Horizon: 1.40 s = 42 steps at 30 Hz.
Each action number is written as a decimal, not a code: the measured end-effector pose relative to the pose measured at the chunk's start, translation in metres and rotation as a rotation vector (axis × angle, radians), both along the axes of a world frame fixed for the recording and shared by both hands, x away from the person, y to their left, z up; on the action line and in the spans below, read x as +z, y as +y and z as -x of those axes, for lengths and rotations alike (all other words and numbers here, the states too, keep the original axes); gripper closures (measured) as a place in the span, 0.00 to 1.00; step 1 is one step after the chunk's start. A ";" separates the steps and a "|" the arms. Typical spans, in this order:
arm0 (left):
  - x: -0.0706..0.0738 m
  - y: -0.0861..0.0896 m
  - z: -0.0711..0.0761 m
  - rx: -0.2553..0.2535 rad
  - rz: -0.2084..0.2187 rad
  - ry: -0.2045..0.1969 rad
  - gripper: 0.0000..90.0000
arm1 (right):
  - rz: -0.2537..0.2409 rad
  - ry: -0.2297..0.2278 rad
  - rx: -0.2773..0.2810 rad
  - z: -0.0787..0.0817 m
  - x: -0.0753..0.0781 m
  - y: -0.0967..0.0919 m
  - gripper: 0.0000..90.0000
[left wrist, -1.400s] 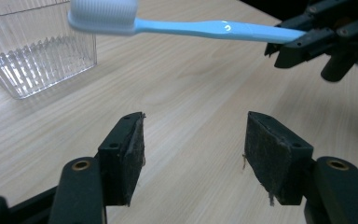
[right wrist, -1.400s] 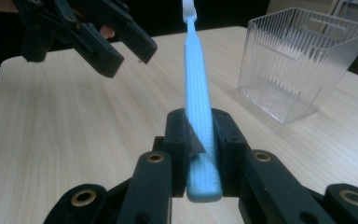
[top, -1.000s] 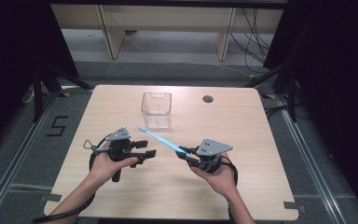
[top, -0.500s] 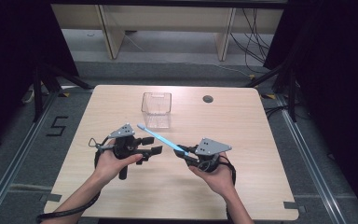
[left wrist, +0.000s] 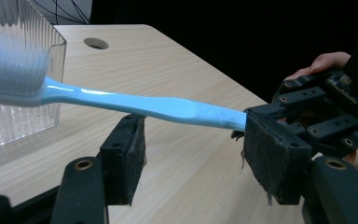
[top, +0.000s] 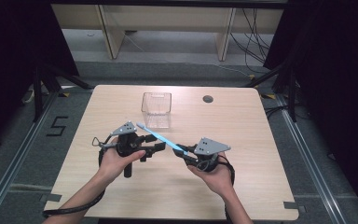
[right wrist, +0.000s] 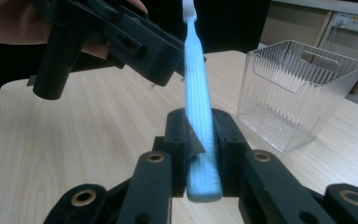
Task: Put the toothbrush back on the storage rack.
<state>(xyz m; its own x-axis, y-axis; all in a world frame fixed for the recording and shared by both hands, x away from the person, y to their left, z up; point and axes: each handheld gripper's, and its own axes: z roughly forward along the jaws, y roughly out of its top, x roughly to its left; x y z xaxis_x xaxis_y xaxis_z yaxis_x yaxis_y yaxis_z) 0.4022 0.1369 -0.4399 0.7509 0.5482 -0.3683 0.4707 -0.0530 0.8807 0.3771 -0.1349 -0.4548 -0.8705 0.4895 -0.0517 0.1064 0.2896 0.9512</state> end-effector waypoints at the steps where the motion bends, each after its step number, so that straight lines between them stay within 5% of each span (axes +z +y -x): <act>1: 0.000 -0.001 0.000 0.005 0.008 0.002 0.43 | 0.000 -0.003 0.000 0.000 0.000 0.000 0.87; 42: 0.001 -0.004 -0.004 0.032 0.080 0.013 0.48 | -0.023 -0.010 -0.008 -0.003 0.000 0.004 0.87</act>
